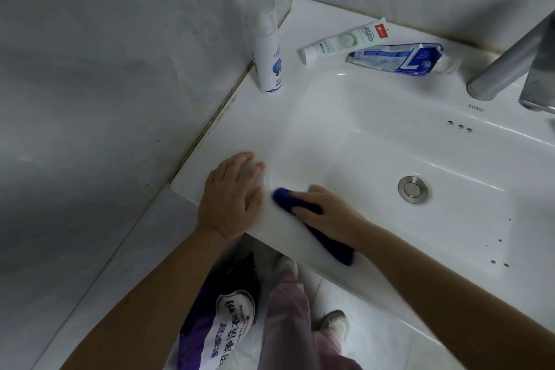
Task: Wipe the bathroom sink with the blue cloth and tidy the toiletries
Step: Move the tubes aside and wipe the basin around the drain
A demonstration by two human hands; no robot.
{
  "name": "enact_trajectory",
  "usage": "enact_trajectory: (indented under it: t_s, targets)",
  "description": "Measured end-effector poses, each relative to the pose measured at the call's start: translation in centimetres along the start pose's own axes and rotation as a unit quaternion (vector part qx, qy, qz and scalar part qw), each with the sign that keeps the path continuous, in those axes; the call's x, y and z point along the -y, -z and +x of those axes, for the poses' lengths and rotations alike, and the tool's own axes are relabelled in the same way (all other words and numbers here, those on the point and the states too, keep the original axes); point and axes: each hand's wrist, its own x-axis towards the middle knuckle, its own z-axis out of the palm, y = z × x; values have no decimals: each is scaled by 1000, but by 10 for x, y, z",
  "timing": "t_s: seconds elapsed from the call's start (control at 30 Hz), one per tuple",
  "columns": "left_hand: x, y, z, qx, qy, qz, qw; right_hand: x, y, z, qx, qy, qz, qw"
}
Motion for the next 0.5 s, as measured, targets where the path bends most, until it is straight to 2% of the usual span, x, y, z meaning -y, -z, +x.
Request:
enact_trajectory:
  t_s: [0.1,0.27,0.43,0.5]
  targets:
    - [0,0,1,4,2,7,1000,14,-3,12,-2,14,13,1000]
    - [1,-1,1,5,1,-7,1000,-20,14,-49,-29,25,14,999]
    - [2,-1,0,12,3,-5,1000,16,-3,1,-8,113,-27,993]
    - [1,-1,1,15,10,-4,1000,14,-4,5,1,101,-10,995]
